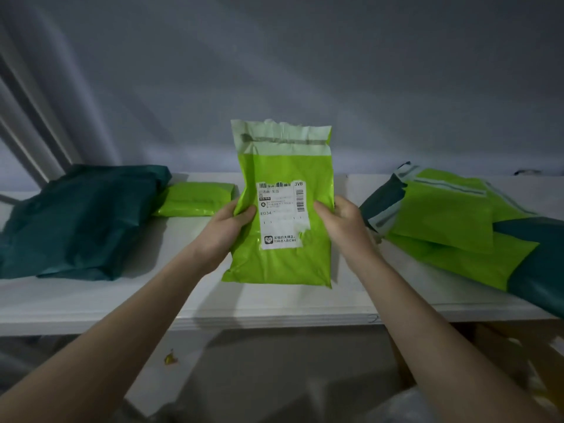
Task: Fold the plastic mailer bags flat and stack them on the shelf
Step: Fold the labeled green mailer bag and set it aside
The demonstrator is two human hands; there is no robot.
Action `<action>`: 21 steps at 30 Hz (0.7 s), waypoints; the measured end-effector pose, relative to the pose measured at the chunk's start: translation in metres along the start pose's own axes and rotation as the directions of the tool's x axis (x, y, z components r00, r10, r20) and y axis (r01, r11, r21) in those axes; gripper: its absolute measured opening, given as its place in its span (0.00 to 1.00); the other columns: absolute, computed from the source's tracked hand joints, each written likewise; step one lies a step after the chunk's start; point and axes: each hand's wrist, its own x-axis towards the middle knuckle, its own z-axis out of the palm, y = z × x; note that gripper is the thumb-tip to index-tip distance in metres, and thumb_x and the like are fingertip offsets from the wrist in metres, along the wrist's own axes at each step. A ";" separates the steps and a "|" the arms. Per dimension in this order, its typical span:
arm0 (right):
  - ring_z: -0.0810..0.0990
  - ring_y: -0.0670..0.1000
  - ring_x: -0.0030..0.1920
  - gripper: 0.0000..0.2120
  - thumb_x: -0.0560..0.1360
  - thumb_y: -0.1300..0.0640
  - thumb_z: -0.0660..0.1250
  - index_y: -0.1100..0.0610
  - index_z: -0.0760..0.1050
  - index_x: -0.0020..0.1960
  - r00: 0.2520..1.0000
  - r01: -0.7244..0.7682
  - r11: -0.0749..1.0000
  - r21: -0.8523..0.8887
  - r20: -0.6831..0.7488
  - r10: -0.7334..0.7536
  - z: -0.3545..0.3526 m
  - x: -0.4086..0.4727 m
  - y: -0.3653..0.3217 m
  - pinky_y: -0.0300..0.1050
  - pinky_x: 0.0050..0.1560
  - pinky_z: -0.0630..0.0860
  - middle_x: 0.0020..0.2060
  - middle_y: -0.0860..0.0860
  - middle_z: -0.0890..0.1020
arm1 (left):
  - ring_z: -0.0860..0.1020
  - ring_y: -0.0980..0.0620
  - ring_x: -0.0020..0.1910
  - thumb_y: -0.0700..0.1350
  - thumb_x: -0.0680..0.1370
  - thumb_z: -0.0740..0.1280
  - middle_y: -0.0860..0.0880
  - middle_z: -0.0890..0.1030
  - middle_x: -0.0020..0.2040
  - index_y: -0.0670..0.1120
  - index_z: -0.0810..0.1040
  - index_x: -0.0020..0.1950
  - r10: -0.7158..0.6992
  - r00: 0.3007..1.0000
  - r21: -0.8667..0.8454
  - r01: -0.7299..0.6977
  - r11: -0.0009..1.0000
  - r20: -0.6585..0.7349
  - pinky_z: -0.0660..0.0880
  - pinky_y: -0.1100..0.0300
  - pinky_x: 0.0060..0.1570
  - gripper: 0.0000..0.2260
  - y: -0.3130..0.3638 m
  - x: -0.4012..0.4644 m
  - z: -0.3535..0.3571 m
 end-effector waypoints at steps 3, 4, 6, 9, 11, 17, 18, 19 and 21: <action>0.81 0.62 0.46 0.08 0.75 0.59 0.65 0.65 0.75 0.49 1.000 0.003 0.998 -0.069 -0.015 -0.004 0.005 0.005 0.015 0.58 0.49 0.78 0.46 0.63 0.82 | 0.81 0.53 0.51 0.43 0.80 0.60 0.51 0.81 0.54 0.47 0.73 0.63 -0.032 0.999 0.014 0.031 0.999 0.036 0.76 0.58 0.54 0.12 -0.013 0.005 -0.006; 0.81 0.61 0.46 0.08 0.75 0.60 0.65 0.64 0.75 0.49 1.000 0.000 0.995 -0.102 -0.011 -0.001 0.005 0.006 0.021 0.57 0.48 0.78 0.45 0.62 0.82 | 0.81 0.54 0.49 0.43 0.81 0.60 0.51 0.81 0.53 0.47 0.73 0.63 -0.045 0.998 0.033 0.044 0.999 0.049 0.78 0.59 0.52 0.12 -0.016 0.008 -0.007; 0.82 0.59 0.45 0.06 0.74 0.60 0.65 0.63 0.76 0.49 1.000 -0.015 0.989 -0.146 -0.014 0.013 0.007 0.008 0.034 0.57 0.48 0.78 0.44 0.59 0.83 | 0.82 0.58 0.43 0.43 0.81 0.59 0.52 0.82 0.50 0.48 0.74 0.61 -0.082 0.994 0.068 0.077 0.995 0.070 0.80 0.64 0.44 0.10 -0.021 0.012 -0.006; 0.82 0.57 0.46 0.06 0.74 0.59 0.67 0.61 0.76 0.49 1.000 -0.026 0.983 -0.180 -0.013 0.024 0.009 0.010 0.048 0.57 0.49 0.78 0.44 0.58 0.83 | 0.82 0.57 0.42 0.46 0.81 0.59 0.52 0.81 0.49 0.47 0.74 0.61 -0.141 0.988 0.159 0.129 0.979 0.064 0.80 0.64 0.41 0.11 -0.029 0.017 -0.006; 0.81 0.57 0.46 0.06 0.74 0.59 0.66 0.61 0.76 0.49 1.000 -0.024 0.981 -0.190 -0.008 0.023 0.010 0.013 0.053 0.57 0.50 0.78 0.45 0.57 0.83 | 0.80 0.53 0.47 0.50 0.80 0.59 0.50 0.81 0.51 0.48 0.74 0.62 -0.184 0.982 0.237 0.169 0.957 0.041 0.79 0.58 0.46 0.13 -0.035 0.021 -0.007; 0.80 0.54 0.45 0.07 0.77 0.59 0.62 0.60 0.76 0.52 1.000 -0.023 0.979 -0.204 0.003 0.024 0.011 0.017 0.061 0.46 0.46 0.76 0.46 0.57 0.82 | 0.78 0.50 0.40 0.57 0.79 0.58 0.50 0.79 0.44 0.51 0.75 0.54 -0.163 0.983 0.334 0.184 0.924 -0.088 0.75 0.60 0.40 0.13 -0.041 0.033 -0.014; 0.78 0.53 0.43 0.07 0.78 0.59 0.61 0.60 0.75 0.51 0.999 -0.030 0.974 -0.223 0.012 0.033 0.012 0.017 0.063 0.42 0.40 0.72 0.44 0.57 0.81 | 0.77 0.49 0.39 0.57 0.80 0.57 0.48 0.79 0.43 0.51 0.75 0.54 -0.159 0.981 0.352 0.189 0.917 -0.113 0.75 0.59 0.39 0.13 -0.042 0.035 -0.016; 0.76 0.53 0.41 0.06 0.79 0.59 0.60 0.60 0.75 0.50 0.999 -0.032 0.971 -0.238 0.019 0.037 0.013 0.017 0.064 0.41 0.36 0.69 0.43 0.56 0.80 | 0.77 0.47 0.37 0.56 0.80 0.57 0.46 0.78 0.43 0.49 0.76 0.54 -0.154 0.979 0.379 0.193 0.905 -0.131 0.76 0.59 0.38 0.13 -0.044 0.036 -0.018; 0.75 0.51 0.38 0.06 0.78 0.62 0.58 0.59 0.74 0.50 0.999 -0.032 0.967 -0.251 0.031 0.041 0.015 0.017 0.065 0.38 0.32 0.68 0.42 0.56 0.79 | 0.75 0.46 0.33 0.52 0.80 0.58 0.44 0.76 0.41 0.46 0.77 0.52 -0.119 0.979 0.478 0.184 0.859 -0.163 0.77 0.55 0.38 0.12 -0.048 0.037 -0.021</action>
